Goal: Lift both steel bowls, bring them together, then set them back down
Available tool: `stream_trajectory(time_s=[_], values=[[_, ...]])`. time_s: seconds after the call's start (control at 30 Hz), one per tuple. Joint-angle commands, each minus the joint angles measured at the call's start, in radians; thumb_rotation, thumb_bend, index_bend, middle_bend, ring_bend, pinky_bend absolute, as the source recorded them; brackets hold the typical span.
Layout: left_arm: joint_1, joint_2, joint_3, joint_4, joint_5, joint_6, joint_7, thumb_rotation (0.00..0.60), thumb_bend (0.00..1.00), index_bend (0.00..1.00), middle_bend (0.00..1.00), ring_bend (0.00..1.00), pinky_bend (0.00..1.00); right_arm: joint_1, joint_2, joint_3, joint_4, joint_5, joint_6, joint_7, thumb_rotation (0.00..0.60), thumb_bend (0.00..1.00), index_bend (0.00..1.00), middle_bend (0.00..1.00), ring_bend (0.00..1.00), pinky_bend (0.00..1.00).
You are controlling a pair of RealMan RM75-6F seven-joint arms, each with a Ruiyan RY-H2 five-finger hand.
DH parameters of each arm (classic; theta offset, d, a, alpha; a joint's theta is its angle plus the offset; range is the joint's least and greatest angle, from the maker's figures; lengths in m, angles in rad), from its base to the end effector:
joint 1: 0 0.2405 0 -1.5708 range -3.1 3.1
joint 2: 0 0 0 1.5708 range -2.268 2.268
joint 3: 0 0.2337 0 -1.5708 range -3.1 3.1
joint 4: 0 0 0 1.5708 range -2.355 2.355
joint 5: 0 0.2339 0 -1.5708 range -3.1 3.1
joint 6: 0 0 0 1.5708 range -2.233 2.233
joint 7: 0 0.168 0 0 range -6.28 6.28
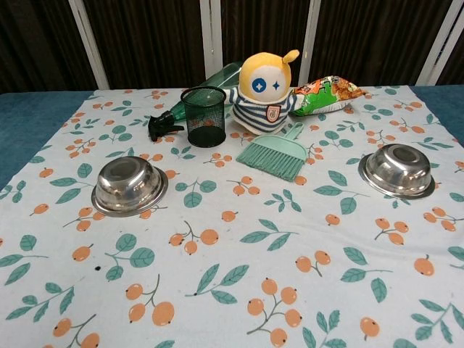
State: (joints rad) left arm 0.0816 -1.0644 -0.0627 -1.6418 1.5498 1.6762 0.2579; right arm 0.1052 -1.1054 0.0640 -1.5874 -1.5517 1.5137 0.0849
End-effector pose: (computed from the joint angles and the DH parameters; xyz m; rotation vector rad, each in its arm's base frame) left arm -0.3072 0.1557 0.1688 -1.3048 -0.6288 -0.6988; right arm -0.2914 -0.2147 0.1374 1.3999 -0.8739 1.0129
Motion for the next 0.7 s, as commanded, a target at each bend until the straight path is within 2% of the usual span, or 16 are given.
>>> stream_trajectory(time_s=[0.03,0.3,0.7], values=[[-0.007,0.006,0.007,-0.012,0.005,-0.015,0.009,0.6,0.16,0.14,0.0,0.0,0.01,-0.003,-0.003,0.003,-0.007,0.011,-0.002,0.003,0.6,0.06,0.15,0.01,0.07,0.09],[-0.022,0.006,0.019,-0.056,-0.001,-0.055,0.077,0.6,0.17,0.14,0.0,0.0,0.01,-0.01,0.012,0.002,-0.018,0.01,0.005,0.014,0.6,0.06,0.15,0.01,0.07,0.09],[-0.02,0.016,0.006,-0.062,-0.03,-0.045,0.061,0.6,0.17,0.14,0.0,0.0,0.01,-0.002,0.006,-0.004,-0.029,0.011,-0.022,-0.011,0.6,0.06,0.15,0.01,0.07,0.09]])
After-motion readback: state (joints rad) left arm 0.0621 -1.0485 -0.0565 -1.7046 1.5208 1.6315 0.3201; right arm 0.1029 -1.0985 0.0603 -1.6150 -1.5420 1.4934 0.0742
